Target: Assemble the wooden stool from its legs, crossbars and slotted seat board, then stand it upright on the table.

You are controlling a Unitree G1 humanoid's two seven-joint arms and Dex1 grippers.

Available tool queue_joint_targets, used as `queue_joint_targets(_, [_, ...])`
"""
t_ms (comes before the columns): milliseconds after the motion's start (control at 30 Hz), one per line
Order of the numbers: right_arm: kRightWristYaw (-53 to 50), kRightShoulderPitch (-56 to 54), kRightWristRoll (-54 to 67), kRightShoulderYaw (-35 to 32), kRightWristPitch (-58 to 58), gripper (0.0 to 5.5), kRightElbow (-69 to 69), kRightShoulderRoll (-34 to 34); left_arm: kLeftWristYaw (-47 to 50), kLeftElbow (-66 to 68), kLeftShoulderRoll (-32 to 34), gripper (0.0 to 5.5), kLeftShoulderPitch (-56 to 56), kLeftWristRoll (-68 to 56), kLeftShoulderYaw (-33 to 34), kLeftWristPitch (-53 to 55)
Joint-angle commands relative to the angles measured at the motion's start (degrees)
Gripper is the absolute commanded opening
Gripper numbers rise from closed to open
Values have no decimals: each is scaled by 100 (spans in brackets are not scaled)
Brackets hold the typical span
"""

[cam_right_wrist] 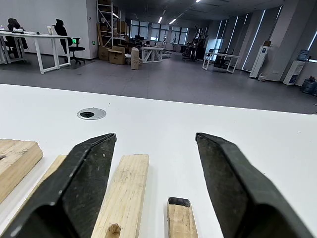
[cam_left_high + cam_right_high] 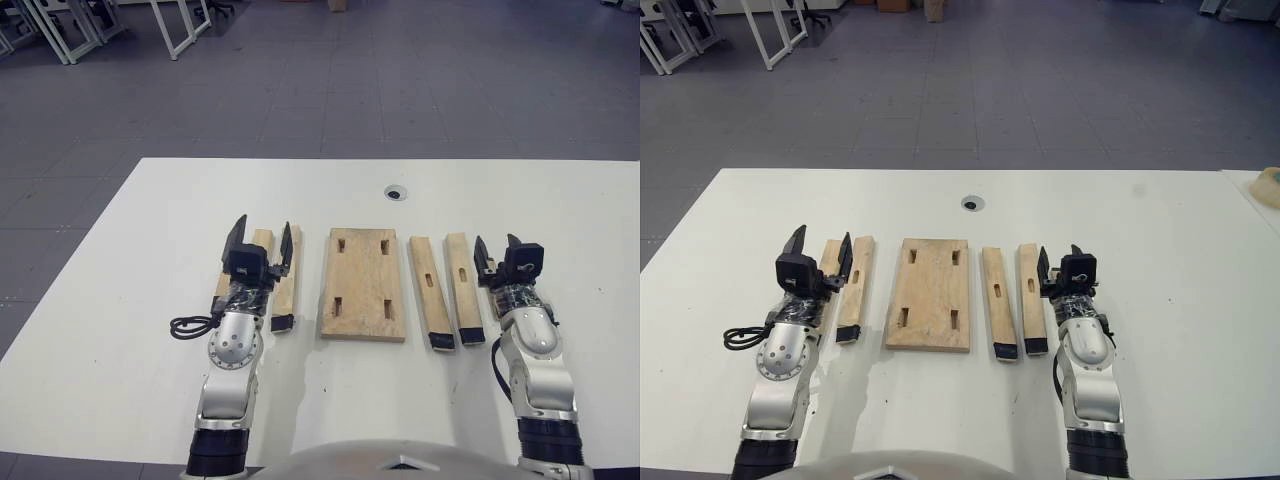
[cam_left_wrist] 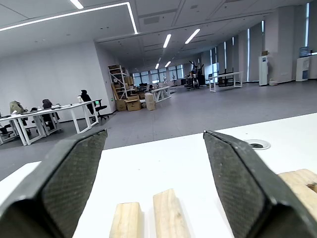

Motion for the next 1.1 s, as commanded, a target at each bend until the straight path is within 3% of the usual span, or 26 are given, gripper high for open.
queue_joint_targets(33, [-113, 20, -209, 59, -93, 335, 25, -4, -103, 60, 62, 364, -118, -34, -39, 9])
queue_joint_targets(667, [-133, 70, -401, 168, -295, 338, 188, -51, -158, 267, 53, 312, -375, -256, -1, -50])
queue_joint_targets(767, [-172, 61, -410, 185, -366, 338, 251, 31, -236, 319, 93, 281, -468, -305, -3, -64])
queue_joint_targets(1100, [10, 399, -129, -108, -123, 338, -29, -89, 2, 156, -13, 281, -187, -193, 88, -41])
